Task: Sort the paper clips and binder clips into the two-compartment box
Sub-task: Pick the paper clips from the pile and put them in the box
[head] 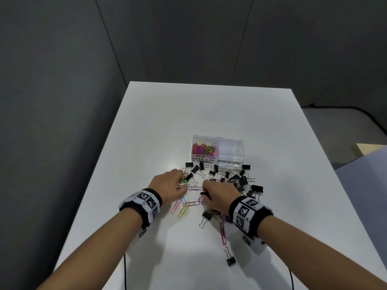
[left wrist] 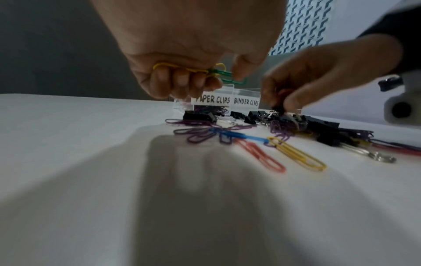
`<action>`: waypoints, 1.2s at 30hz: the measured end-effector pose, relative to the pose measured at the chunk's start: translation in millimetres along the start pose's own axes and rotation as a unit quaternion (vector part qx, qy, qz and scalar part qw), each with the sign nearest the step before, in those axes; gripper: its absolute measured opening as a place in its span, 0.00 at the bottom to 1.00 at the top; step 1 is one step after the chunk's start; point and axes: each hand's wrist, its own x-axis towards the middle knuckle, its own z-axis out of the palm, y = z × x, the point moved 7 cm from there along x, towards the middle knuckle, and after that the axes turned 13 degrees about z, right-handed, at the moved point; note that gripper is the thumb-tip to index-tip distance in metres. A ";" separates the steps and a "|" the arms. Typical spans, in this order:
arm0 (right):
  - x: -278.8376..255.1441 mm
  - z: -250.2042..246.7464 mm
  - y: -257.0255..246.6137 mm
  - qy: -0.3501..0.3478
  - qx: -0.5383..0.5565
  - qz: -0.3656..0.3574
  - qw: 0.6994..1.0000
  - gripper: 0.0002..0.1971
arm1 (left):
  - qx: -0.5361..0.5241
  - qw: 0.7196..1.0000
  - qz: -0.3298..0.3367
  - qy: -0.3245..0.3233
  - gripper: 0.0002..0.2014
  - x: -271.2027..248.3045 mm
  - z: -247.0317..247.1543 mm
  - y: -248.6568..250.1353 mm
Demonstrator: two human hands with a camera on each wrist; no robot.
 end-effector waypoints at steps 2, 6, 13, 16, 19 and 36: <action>2.1 -11.7 10.4 0.011 0.033 0.028 0.999 0.10 | -0.004 1.000 -0.023 -0.005 0.22 -3.7 2.4 -5.2; 9.9 -28.8 45.5 0.017 0.026 0.086 0.996 0.09 | -0.060 0.996 -0.066 0.028 0.21 -6.1 -0.9 -14.3; 8.4 -22.9 41.6 -0.019 -0.022 0.045 0.999 0.19 | -0.164 0.985 -0.059 0.011 0.03 -3.5 6.0 -17.8; 6.2 -9.1 17.4 -0.035 -0.058 -0.006 0.998 0.23 | -0.165 0.985 -0.052 -0.022 0.12 -5.2 10.1 -18.1; 7.3 4.9 2.8 -0.042 -0.096 -0.034 0.994 0.23 | -0.170 0.984 -0.051 -0.020 0.15 -7.3 7.3 -19.1; 10.8 12.6 27.0 -0.020 -0.037 0.005 0.999 0.13 | -0.001 0.999 -0.023 -0.038 0.17 -0.8 19.7 -11.5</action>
